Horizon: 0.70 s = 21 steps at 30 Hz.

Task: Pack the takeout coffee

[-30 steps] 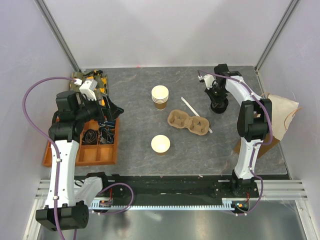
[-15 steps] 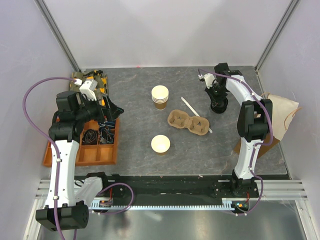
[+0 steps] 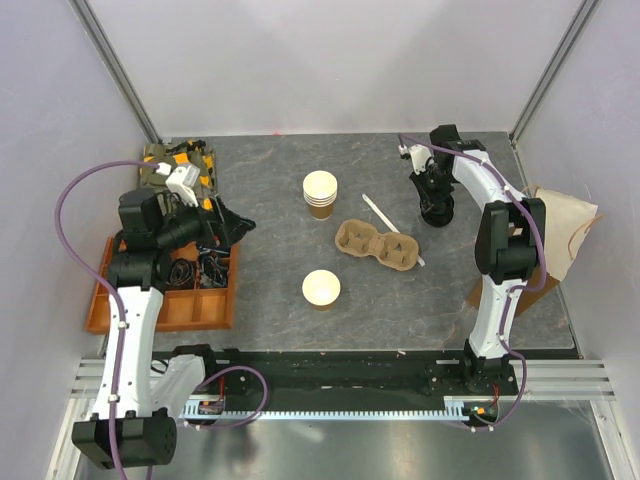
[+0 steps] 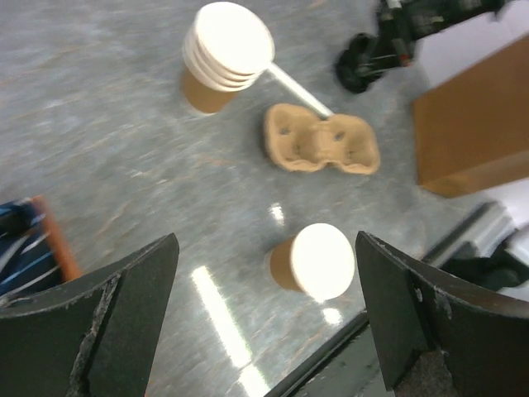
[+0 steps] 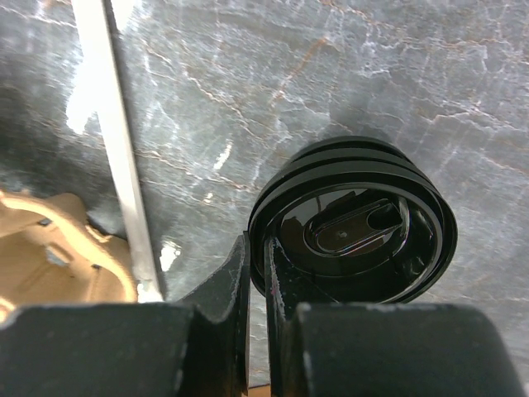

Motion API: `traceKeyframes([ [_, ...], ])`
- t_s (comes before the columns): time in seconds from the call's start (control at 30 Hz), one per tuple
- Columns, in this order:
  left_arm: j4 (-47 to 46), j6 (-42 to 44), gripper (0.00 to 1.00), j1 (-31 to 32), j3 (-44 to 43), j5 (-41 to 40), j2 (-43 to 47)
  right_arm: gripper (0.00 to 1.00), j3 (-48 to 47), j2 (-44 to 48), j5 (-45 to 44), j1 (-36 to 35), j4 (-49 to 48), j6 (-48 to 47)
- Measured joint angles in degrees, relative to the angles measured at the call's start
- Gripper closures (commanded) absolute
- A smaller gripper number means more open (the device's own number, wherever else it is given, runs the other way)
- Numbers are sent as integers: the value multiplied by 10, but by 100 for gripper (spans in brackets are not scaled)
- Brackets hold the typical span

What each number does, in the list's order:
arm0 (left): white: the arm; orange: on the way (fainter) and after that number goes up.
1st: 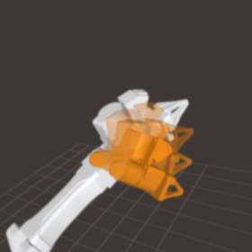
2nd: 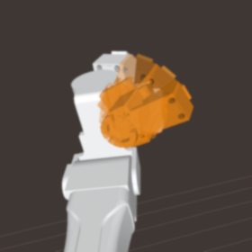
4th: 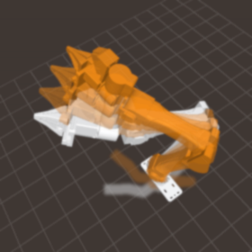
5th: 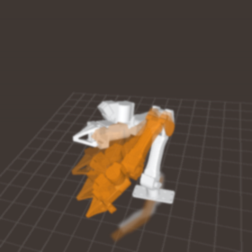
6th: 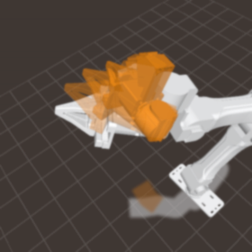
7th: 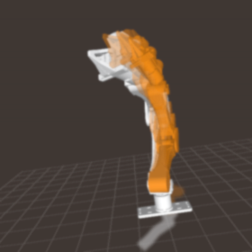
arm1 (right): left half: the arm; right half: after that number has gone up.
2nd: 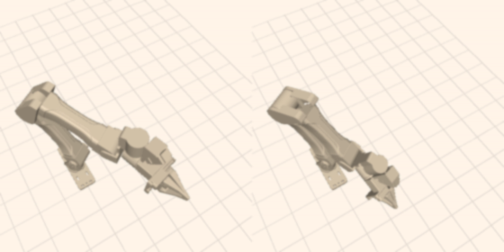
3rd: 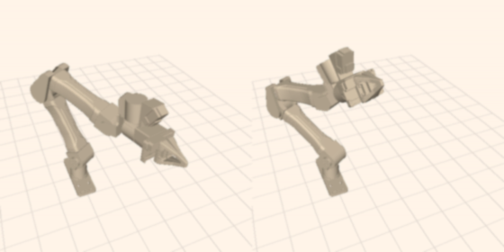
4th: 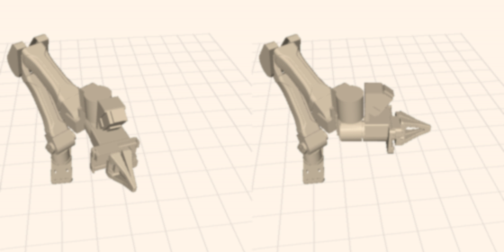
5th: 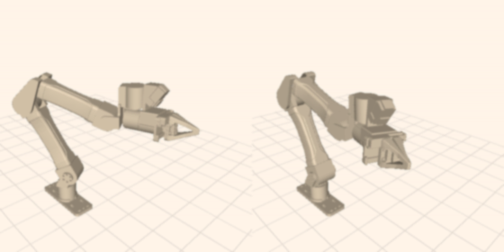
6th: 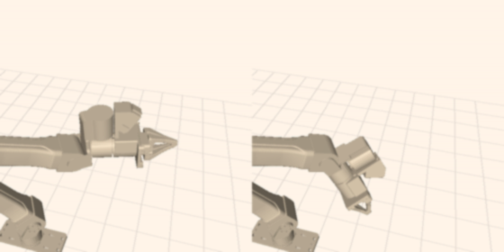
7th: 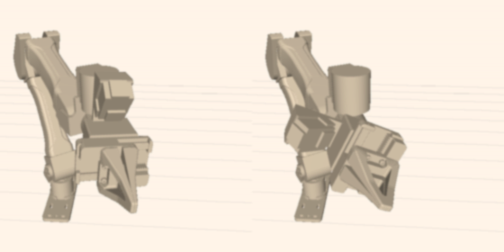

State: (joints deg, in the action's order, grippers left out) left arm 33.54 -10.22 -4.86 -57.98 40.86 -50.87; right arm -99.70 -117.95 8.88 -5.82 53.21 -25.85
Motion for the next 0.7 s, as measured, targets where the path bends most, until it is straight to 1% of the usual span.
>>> traceKeyframes([
  [0.03, -23, -15, 4, 9, 10, 12, 0, 100, 0, 0, 5, 0, 0, 4],
  [0.07, -50, -31, 1, 27, 21, 18, 0, 100, 0, 1, 8, 0, 0, 7],
  [0.2, -176, -104, 0, 142, 47, 25, -25, 100, 0, 4, 19, 0, 0, 24],
  [0.27, -265, -134, 0, 224, 47, 14, -67, 100, 0, 4, 20, 0, 0, 31],
  [0.37, -353, -149, 0, 332, 39, -14, -141, 100, 0, 5, 20, 0, 0, 37],
  [0.47, -436, -147, 0, 419, 21, -36, -239, 100, -5, 5, 20, 1, 6, 41],
  [0.57, -478, -144, 1, 462, -10, -58, -337, 100, -17, 5, 20, 3, 9, 46],
  [0.63, -493, -151, 5, 474, -41, -82, -400, 100, -25, 5, 20, 4, 9, 50],
  [0.7, -503, -162, 6, 478, -65, -108, -450, 100, -28, 5, 21, 6, 9, 55],
])
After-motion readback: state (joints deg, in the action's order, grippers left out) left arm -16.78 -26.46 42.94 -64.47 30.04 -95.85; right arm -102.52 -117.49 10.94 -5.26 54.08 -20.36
